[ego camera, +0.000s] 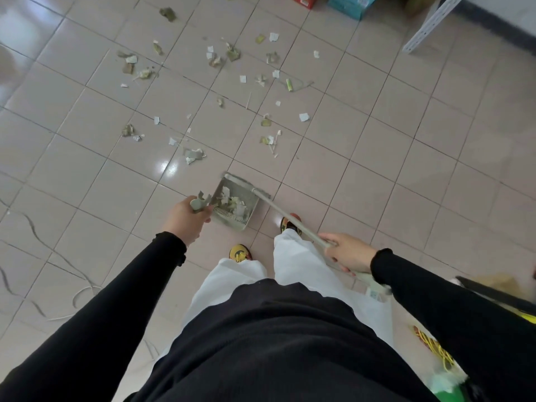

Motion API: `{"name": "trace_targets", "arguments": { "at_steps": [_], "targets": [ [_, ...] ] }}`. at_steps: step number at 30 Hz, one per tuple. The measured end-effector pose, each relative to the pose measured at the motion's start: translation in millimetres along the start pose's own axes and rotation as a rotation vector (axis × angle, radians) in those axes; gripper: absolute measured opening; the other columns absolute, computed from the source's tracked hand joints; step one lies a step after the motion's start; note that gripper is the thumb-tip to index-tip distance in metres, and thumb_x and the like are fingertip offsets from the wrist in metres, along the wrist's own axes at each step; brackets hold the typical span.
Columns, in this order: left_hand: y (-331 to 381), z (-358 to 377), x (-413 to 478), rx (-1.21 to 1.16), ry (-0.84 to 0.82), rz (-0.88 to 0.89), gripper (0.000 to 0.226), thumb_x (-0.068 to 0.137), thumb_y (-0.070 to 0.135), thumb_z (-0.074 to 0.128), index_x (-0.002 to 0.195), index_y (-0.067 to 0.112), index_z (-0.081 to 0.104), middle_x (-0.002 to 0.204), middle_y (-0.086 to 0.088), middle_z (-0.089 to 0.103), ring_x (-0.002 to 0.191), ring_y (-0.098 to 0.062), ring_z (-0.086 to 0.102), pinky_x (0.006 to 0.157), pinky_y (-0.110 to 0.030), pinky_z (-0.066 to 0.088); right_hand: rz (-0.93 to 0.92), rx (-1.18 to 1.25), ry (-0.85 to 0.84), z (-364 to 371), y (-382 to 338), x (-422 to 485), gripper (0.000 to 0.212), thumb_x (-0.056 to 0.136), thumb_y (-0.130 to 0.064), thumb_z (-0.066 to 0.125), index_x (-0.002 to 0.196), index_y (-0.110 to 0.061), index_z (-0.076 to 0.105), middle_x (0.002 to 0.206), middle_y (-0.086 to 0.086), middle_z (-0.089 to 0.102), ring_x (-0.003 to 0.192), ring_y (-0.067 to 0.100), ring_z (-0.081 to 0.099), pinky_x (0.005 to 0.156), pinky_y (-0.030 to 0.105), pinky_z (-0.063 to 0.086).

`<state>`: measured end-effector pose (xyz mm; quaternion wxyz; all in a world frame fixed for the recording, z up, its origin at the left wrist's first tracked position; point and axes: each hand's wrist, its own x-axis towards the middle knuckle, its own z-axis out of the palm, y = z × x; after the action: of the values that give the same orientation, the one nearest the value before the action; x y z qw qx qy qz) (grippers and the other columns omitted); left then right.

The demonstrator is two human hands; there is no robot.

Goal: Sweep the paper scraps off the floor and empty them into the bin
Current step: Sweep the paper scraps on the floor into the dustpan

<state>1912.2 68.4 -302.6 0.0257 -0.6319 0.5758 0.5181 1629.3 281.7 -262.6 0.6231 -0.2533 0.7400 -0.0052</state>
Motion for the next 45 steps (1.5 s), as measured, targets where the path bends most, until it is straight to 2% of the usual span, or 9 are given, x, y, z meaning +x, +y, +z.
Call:
{"name": "trace_targets", "arguments": {
  "at_steps": [4,9,19,24,26,32,37,41,45],
  "targets": [
    [3.8,0.8,7.4,0.05,-0.012,0.024,0.018,0.096,0.027,0.059,0.103,0.012,0.064,0.096,-0.019,0.074,0.052,-0.021,0.048,0.049,-0.027,0.041,-0.007,0.097,0.108,-3.9,-5.7,14.9,0.053,0.099,-0.011,0.042,0.149,-0.027,0.039,0.079,0.005,0.051,0.046,0.011,0.04,0.039,0.024,0.038],
    [28.9,10.5,21.0,0.098,-0.03,0.059,0.017,0.095,0.028,0.06,0.099,0.012,0.064,0.093,-0.016,0.074,0.053,-0.024,0.049,0.054,-0.033,0.044,0.0,0.206,0.208,-28.9,-6.2,27.5,0.055,0.098,-0.011,0.043,0.151,-0.025,0.036,0.079,0.006,0.052,0.046,0.013,0.041,0.038,0.024,0.037],
    [108.0,51.1,51.5,0.124,-0.034,0.078,0.019,0.097,0.032,0.059,0.1,0.014,0.064,0.094,-0.012,0.074,0.056,-0.02,0.049,0.056,-0.032,0.045,0.082,0.234,0.389,-161.7,6.6,106.1,0.056,0.096,-0.01,0.038,0.151,-0.02,0.036,0.088,0.005,0.053,0.056,0.019,0.049,0.046,0.028,0.042],
    [143.8,73.2,63.7,0.102,-0.025,0.049,0.021,0.099,0.03,0.058,0.108,0.013,0.064,0.096,-0.011,0.074,0.054,-0.016,0.048,0.048,-0.026,0.041,0.131,0.084,0.397,-229.8,-7.2,166.9,0.04,0.093,-0.004,0.04,0.131,-0.005,0.051,0.085,0.016,0.06,0.075,0.031,0.059,0.07,0.045,0.055],
    [154.2,79.1,66.1,0.072,-0.025,0.037,0.022,0.099,0.028,0.058,0.111,0.011,0.064,0.097,-0.013,0.073,0.054,-0.015,0.047,0.046,-0.025,0.04,0.169,0.019,0.356,-240.1,-10.5,178.9,0.034,0.093,-0.001,0.045,0.125,0.003,0.057,0.084,0.017,0.062,0.083,0.035,0.064,0.077,0.045,0.056],
    [176.7,95.8,73.3,0.017,-0.015,-0.002,0.02,0.099,0.025,0.059,0.111,0.01,0.064,0.098,-0.017,0.073,0.05,-0.016,0.043,0.043,-0.023,0.037,0.129,-0.061,0.192,-216.1,5.0,156.1,0.041,0.095,0.001,0.045,0.136,0.007,0.048,0.069,0.004,0.047,0.056,0.017,0.05,0.052,0.027,0.045],
    [186.7,112.8,72.8,-0.009,0.016,-0.012,0.022,0.098,0.026,0.06,0.112,0.009,0.064,0.098,-0.019,0.073,0.047,-0.016,0.042,0.042,-0.023,0.036,0.146,0.468,0.132,-178.9,33.0,112.4,0.037,0.097,-0.002,0.036,0.132,0.001,0.05,0.07,0.008,0.045,0.045,0.016,0.04,0.034,0.018,0.034],
    [190.0,121.5,69.2,-0.007,0.022,-0.016,0.022,0.099,0.025,0.059,0.112,0.008,0.064,0.1,-0.02,0.073,0.047,-0.017,0.043,0.041,-0.023,0.036,0.107,0.791,0.072,-188.4,44.0,73.3,0.039,0.1,-0.005,0.04,0.136,-0.016,0.05,0.073,0.008,0.046,0.039,0.007,0.038,0.033,0.016,0.032],
    [189.3,124.4,64.6,0.031,0.032,-0.004,0.022,0.1,0.026,0.058,0.111,0.008,0.063,0.1,-0.018,0.074,0.049,-0.017,0.045,0.039,-0.022,0.038,0.045,0.716,0.12,-187.4,49.9,61.8,0.036,0.101,-0.006,0.039,0.133,-0.019,0.05,0.075,0.007,0.045,0.043,0.01,0.037,0.037,0.021,0.031]
  ]
}}
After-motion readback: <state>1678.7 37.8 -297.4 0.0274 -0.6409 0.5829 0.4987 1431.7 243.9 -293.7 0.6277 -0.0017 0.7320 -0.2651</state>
